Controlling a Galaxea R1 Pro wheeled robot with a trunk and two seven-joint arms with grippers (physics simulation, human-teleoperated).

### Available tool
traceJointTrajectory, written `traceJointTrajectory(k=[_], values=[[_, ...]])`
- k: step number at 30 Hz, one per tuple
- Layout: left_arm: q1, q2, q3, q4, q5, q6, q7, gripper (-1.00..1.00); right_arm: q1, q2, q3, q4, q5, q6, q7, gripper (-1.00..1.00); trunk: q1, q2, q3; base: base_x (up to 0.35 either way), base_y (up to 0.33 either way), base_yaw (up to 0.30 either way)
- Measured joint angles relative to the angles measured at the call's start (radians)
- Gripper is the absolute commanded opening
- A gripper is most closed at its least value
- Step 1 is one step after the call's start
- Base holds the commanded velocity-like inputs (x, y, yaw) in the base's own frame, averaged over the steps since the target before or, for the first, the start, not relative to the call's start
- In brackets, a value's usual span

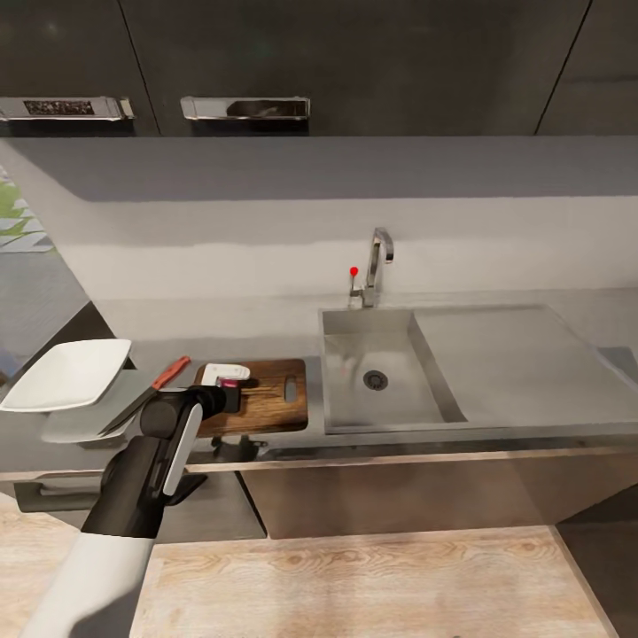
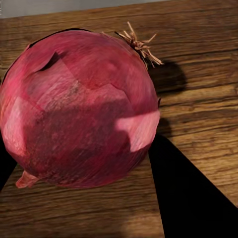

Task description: In the kitchen, take the Vidalia onion out of the sink, dice it on the chopping board with the paring knife, put the diced onion into the bowl on the countertop, then place both the paring knife and the chopping board into the sink.

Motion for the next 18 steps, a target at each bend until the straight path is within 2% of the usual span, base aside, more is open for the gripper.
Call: traceJointTrajectory(k=[6, 13, 18], values=[[0.0, 0.003, 0.0, 0.0, 0.0, 0.0, 0.0, -1.0, 0.0, 0.0, 0.0, 0.0, 0.0, 0.0, 0.0, 1.0, 0.0, 0.0, 0.0, 0.047, 0.0, -0.004], [0.0, 0.004, 0.0, 0.001, 0.001, 0.0, 0.0, -1.0, 0.0, 0.0, 0.0, 0.0, 0.0, 0.0, 0.001, 1.0, 0.0, 0.0, 0.001, 0.08, 0.0, -0.132], [0.001, 0.005, 0.0, 0.001, 0.001, 0.0, 0.0, -1.0, 0.0, 0.0, 0.0, 0.0, 0.0, 0.0, 0.0, 1.0, 0.0, 0.0, 0.001, 0.013, 0.0, -0.035]])
